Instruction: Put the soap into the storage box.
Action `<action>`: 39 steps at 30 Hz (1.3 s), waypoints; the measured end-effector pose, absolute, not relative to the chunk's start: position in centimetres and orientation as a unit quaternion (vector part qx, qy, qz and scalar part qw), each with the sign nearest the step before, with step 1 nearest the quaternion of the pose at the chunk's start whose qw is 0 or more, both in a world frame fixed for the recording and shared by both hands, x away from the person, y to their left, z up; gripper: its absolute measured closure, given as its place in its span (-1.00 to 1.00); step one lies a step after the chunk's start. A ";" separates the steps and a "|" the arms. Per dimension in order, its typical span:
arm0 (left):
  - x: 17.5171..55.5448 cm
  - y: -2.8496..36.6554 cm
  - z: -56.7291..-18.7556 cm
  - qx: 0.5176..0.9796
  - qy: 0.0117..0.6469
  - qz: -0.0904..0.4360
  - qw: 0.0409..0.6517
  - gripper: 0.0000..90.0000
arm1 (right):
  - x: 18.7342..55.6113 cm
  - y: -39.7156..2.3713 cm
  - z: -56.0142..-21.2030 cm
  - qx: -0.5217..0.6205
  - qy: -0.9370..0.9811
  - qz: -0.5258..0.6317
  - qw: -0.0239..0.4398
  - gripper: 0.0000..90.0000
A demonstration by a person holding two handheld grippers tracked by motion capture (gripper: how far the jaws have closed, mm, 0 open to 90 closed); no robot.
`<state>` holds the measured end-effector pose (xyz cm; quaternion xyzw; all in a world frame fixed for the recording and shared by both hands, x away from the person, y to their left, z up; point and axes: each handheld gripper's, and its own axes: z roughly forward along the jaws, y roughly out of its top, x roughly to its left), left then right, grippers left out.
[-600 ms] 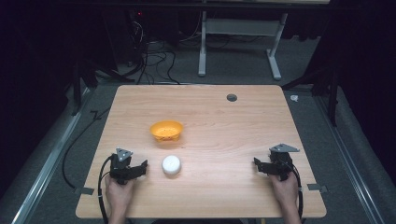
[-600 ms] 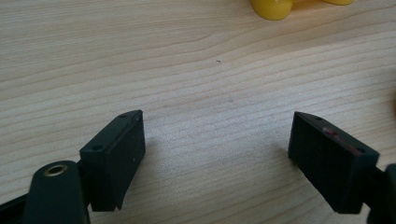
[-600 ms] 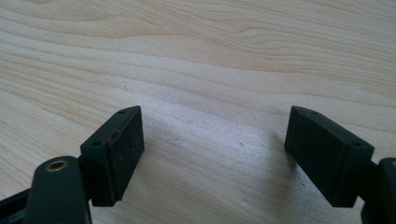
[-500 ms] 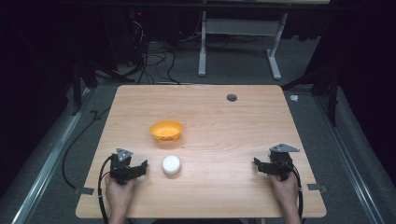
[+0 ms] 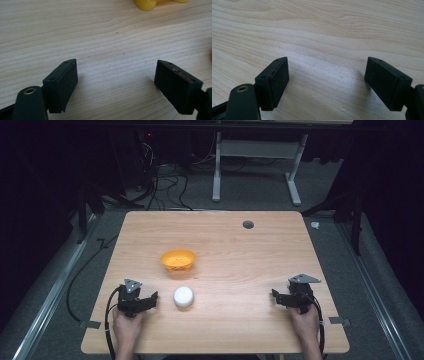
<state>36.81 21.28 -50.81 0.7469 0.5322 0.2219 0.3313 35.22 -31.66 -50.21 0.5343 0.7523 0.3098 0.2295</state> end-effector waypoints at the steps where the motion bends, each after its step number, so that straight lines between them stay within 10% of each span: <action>1: 36.8 21.3 -50.8 0.747 0.532 0.222 0.331 -0.56 | 35.2 -31.7 -50.2 0.533 0.753 0.310 0.230 -0.54; 39: 35.9 21.4 -49.1 0.741 0.526 0.212 0.359 -0.65 | 35.2 -31.7 -50.2 0.534 0.752 0.311 0.229 -0.54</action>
